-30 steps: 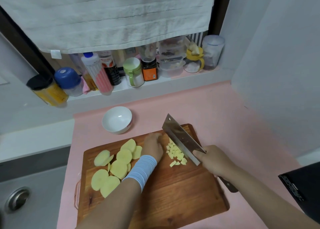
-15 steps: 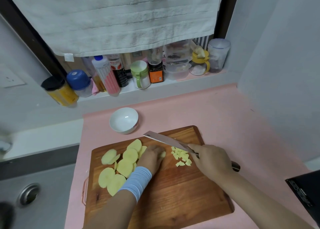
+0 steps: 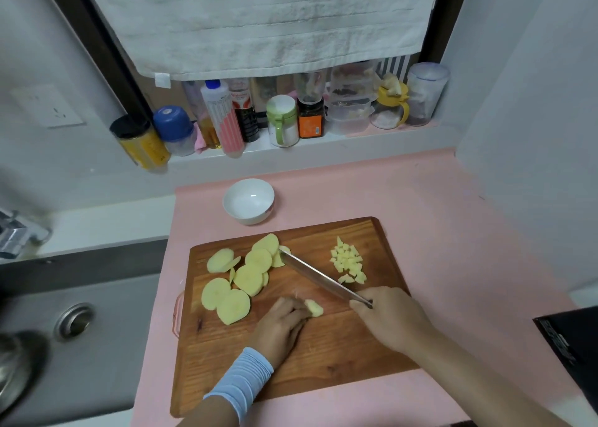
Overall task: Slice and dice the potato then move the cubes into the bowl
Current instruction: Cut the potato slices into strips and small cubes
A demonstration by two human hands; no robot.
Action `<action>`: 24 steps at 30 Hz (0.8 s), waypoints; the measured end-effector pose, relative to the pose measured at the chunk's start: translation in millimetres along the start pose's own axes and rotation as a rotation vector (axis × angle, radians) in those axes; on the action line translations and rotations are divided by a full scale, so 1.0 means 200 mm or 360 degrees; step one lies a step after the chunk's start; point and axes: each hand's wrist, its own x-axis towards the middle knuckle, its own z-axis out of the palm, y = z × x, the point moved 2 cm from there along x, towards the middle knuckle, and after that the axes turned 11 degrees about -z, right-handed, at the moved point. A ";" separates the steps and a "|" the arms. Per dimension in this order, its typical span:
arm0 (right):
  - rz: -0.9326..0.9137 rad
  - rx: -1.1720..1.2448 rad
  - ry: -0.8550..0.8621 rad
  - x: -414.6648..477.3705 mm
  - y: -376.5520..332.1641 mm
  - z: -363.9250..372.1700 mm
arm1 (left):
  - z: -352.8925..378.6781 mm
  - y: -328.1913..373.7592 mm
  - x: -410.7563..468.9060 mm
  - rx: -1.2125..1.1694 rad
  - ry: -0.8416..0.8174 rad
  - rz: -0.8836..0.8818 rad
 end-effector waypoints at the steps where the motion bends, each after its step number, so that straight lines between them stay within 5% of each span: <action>1: 0.0014 0.0009 -0.0012 -0.02 -0.02 0.01 | 0.01 0.00 -0.01 0.0016 0.0042 -0.0032; 24: 0.0127 -0.0120 -0.0094 -0.16 -0.05 0.17 | 0.06 0.05 0.02 0.0024 0.0221 -0.0074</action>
